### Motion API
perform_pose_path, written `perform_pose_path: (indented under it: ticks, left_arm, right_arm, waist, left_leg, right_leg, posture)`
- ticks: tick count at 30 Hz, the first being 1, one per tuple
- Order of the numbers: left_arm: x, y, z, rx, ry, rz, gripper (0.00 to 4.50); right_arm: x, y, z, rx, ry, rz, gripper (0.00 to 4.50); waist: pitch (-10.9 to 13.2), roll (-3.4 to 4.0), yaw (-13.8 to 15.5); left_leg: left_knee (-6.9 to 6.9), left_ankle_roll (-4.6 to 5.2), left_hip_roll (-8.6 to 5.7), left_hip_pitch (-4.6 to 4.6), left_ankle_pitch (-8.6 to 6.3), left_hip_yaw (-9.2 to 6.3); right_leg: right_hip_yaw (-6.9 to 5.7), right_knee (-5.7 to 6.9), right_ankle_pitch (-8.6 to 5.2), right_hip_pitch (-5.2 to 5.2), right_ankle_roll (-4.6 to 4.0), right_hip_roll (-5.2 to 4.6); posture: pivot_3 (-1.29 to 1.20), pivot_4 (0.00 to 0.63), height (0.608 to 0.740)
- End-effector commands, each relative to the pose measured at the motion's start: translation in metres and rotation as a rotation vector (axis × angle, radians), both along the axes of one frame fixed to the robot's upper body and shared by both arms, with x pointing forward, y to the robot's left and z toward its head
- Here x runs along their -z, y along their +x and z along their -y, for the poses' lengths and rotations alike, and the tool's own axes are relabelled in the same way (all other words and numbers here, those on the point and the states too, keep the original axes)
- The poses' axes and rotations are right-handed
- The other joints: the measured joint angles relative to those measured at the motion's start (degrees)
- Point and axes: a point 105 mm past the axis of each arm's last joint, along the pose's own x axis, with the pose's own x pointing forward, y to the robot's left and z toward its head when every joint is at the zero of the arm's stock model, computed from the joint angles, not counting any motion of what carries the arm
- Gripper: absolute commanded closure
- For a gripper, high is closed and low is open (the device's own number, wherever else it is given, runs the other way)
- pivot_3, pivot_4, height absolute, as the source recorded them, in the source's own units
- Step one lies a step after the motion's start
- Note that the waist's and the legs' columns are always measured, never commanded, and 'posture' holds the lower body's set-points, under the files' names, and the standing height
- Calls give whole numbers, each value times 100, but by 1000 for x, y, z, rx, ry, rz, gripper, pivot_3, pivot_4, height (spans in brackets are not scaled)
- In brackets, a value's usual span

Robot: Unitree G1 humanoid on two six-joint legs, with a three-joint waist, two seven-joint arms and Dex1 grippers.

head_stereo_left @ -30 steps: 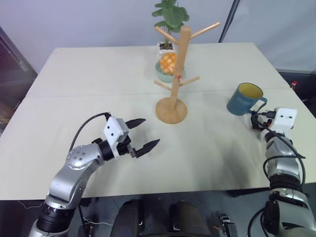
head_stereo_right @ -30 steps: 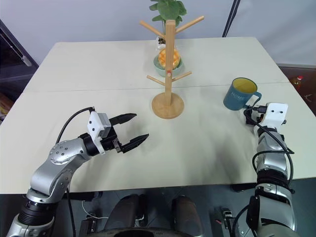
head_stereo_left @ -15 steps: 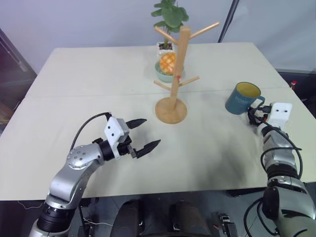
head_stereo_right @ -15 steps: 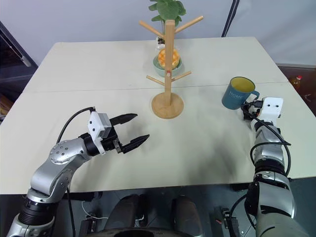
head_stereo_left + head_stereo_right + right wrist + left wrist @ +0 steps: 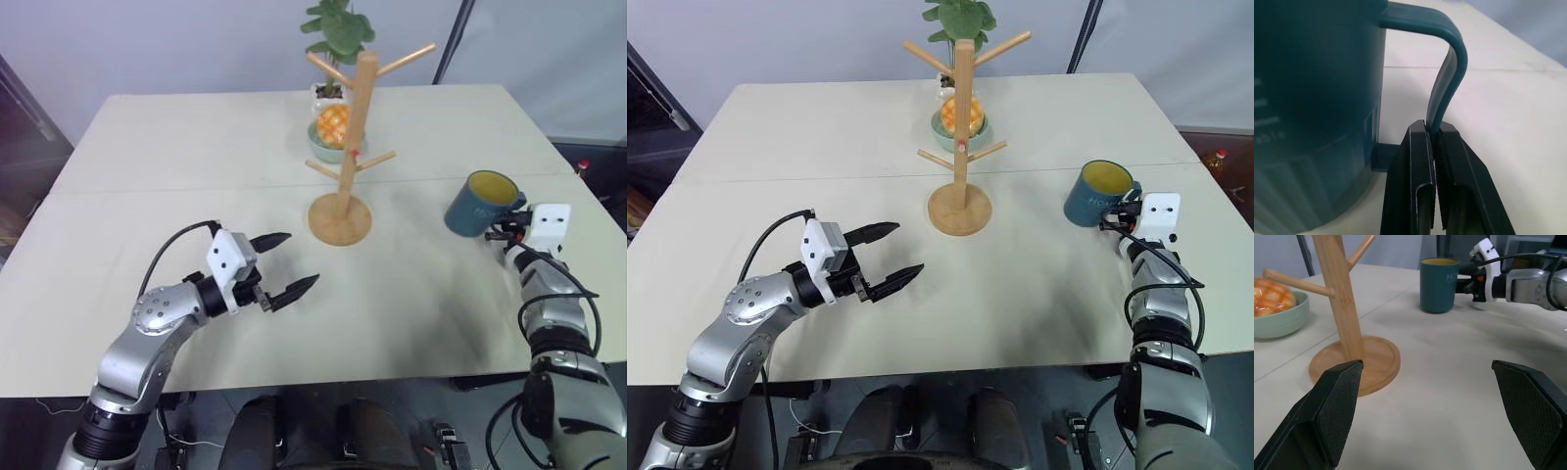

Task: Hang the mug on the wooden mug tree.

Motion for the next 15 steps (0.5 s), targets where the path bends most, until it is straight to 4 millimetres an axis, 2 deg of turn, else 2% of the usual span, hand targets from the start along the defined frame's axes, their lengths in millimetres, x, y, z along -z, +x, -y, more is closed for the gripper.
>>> perform_pose_path:
  ticks: [1,3,7,11,15]
  left_arm:
    - [-11,1,-12,-37,-5,42,0]
    - [-11,5,-22,-75,-7,43,0]
    - [-13,13,-36,-114,10,57,0]
    - [-22,19,-45,-136,4,86,0]
    - [-33,22,-53,-153,-22,107,0]
  right_arm:
    - [-46,-5,-35,-190,-251,108,4450]
    - [-62,-21,-82,-427,-448,139,4450]
    - [-85,-42,-135,-629,-610,166,4450]
    - [-107,-51,-167,-685,-686,184,4450]
    - [-125,-51,-186,-674,-740,189,4450]
  waist:
    - [2,4,-9]
    - [8,15,-7]
    - [9,15,-14]
    - [11,9,23]
    - [13,7,26]
  left_leg:
    - [-1,0,1,0,0,0]
    - [0,0,1,0,0,-1]
    - [0,-3,4,5,1,-2]
    - [2,-5,4,3,2,-5]
    - [2,-3,0,-3,0,-5]
  right_leg:
    - [0,0,0,0,0,0]
    - [0,1,0,-1,1,0]
    - [0,3,0,1,2,3]
    - [-1,2,0,1,2,1]
    - [-3,-2,0,-1,1,-5]
  posture:
    - [0,150,740]
    - [0,150,740]
    - [0,150,740]
    - [0,150,740]
    - [0,150,740]
